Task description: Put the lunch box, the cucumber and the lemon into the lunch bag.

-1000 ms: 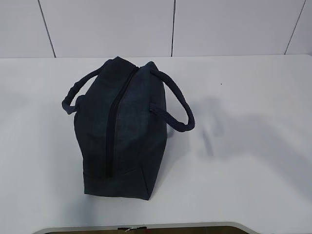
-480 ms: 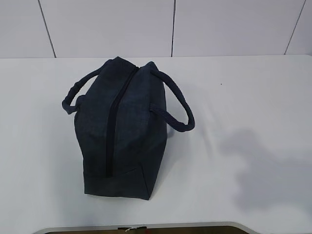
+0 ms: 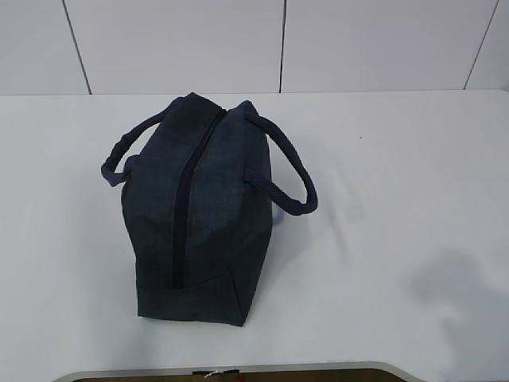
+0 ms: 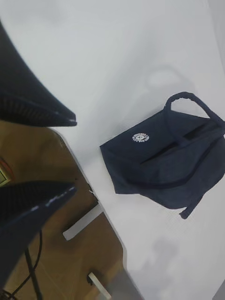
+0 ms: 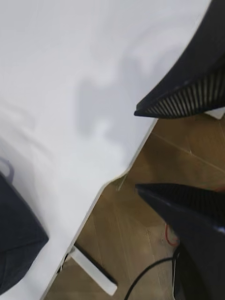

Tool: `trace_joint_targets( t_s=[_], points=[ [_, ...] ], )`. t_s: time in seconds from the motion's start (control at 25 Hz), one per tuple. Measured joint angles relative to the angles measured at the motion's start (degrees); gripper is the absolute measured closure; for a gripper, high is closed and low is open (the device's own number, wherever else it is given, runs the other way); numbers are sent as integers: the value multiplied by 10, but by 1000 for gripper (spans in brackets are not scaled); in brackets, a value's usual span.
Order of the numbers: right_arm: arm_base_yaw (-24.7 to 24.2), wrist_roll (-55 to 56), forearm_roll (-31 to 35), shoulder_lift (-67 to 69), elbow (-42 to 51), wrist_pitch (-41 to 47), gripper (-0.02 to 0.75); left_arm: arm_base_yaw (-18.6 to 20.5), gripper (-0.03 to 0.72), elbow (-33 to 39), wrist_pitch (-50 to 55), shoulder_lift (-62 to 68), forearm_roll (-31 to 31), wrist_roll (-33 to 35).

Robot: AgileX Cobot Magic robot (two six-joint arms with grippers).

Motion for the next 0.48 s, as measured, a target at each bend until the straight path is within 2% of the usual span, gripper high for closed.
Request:
trace_joint_targets(
  t_s=[0.2, 0.48],
  points=[
    [0, 0, -27, -41, 36, 0, 366, 0, 413, 65, 0, -68, -5, 0],
    [0, 0, -30, -78, 82, 1, 367, 0, 413, 155, 0, -171, -8, 1]
  ],
)
